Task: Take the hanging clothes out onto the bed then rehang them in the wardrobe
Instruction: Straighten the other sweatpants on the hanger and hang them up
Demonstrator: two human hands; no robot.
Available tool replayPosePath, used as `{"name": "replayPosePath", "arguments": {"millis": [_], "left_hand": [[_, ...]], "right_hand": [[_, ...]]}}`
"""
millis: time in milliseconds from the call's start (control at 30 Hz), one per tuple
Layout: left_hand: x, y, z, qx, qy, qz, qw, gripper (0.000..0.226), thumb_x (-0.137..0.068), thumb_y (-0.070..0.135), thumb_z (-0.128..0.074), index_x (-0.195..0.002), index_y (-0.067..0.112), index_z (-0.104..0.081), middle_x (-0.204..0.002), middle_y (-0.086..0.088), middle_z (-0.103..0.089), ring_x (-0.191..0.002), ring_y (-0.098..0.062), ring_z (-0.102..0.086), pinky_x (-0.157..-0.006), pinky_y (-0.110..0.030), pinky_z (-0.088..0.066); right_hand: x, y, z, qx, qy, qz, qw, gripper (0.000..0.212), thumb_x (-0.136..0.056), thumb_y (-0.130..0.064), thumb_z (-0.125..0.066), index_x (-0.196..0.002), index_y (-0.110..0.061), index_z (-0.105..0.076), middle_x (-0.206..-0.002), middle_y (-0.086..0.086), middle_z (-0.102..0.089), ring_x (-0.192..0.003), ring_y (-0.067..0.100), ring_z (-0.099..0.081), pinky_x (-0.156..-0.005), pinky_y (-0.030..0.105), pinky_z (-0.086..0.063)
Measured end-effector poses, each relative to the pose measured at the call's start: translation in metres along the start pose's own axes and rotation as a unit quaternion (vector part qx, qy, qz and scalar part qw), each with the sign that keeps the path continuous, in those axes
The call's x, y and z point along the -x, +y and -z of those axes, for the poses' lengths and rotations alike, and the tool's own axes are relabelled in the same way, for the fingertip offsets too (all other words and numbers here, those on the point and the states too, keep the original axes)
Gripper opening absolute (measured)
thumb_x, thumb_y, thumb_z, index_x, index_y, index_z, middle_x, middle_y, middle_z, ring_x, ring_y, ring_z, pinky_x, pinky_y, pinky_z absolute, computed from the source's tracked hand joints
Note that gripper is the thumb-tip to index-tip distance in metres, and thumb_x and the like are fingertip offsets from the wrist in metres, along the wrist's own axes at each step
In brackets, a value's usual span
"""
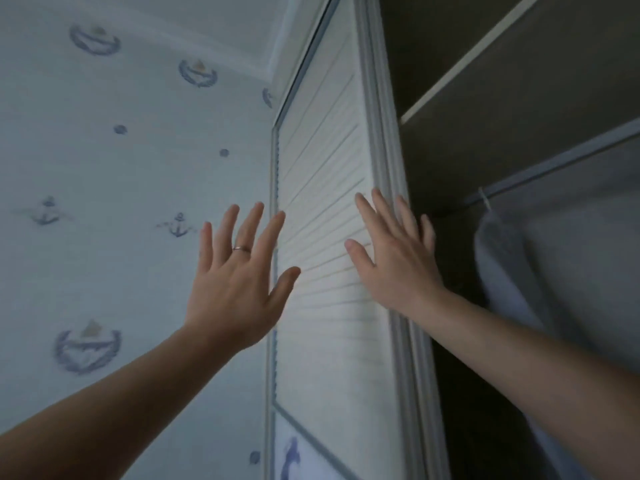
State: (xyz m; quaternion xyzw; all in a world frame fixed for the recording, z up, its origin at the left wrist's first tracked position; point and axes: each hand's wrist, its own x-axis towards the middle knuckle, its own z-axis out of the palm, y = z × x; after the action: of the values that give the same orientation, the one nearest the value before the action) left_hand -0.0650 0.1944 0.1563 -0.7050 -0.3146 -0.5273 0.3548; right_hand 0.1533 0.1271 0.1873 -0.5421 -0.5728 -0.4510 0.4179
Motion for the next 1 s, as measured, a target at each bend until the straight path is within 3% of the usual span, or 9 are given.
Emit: {"name": "replayPosePath", "arguments": {"millis": [267, 533, 733, 900, 1000], "left_hand": [[0.182, -0.174, 0.115, -0.08, -0.102, 0.11, 0.985, 0.074, -0.094, 0.067, -0.021, -0.158, 0.033, -0.007, -0.167, 0.002, -0.003, -0.153, -0.025, 0.011, -0.122, -0.051, 0.004], [0.395, -0.273, 0.25, -0.182, -0.235, 0.237, 0.925, 0.078, -0.093, 0.066, -0.028, -0.159, 0.032, -0.005, -0.167, 0.003, 0.002, -0.152, -0.025, 0.013, -0.121, -0.053, 0.003], [0.548, -0.291, 0.345, -0.251, -0.303, 0.385, 0.835, 0.077, -0.093, 0.069, -0.022, -0.158, 0.034, -0.003, -0.167, 0.002, 0.003, -0.152, -0.023, 0.016, -0.121, -0.052, 0.005], [0.649, -0.285, 0.404, -0.306, -0.346, 0.497, 0.735, 0.077, -0.092, 0.072, -0.014, -0.156, 0.037, 0.009, -0.166, 0.006, 0.015, -0.15, -0.019, 0.024, -0.122, -0.05, 0.008], [0.693, -0.292, 0.426, -0.327, -0.36, 0.554, 0.676, 0.078, -0.091, 0.073, -0.013, -0.155, 0.038, 0.012, -0.165, 0.007, 0.017, -0.148, -0.016, 0.028, -0.122, -0.047, 0.011]], "right_hand": [[0.096, -0.242, -0.074, -0.175, -0.128, 0.072, 0.974, 0.066, -0.094, -0.062, -0.023, -0.153, -0.041, -0.001, -0.163, -0.013, 0.001, -0.15, 0.019, 0.006, -0.117, 0.056, 0.001], [0.245, -0.474, -0.108, -0.365, -0.262, 0.129, 0.884, 0.067, -0.094, -0.065, -0.018, -0.153, -0.043, 0.002, -0.162, -0.017, 0.009, -0.15, 0.016, 0.011, -0.117, 0.052, 0.007], [0.368, -0.611, -0.106, -0.435, -0.369, 0.205, 0.795, 0.069, -0.094, -0.063, -0.023, -0.154, -0.042, 0.004, -0.163, -0.015, 0.007, -0.151, 0.018, 0.009, -0.118, 0.054, 0.001], [0.445, -0.698, -0.113, -0.483, -0.445, 0.245, 0.713, 0.07, -0.091, -0.065, -0.022, -0.153, -0.044, 0.003, -0.163, -0.016, 0.005, -0.15, 0.019, 0.006, -0.116, 0.049, 0.004], [0.478, -0.751, -0.122, -0.492, -0.482, 0.277, 0.669, 0.07, -0.09, -0.065, -0.02, -0.153, -0.043, 0.002, -0.163, -0.015, 0.001, -0.15, 0.02, 0.005, -0.117, 0.055, -0.002]]}}
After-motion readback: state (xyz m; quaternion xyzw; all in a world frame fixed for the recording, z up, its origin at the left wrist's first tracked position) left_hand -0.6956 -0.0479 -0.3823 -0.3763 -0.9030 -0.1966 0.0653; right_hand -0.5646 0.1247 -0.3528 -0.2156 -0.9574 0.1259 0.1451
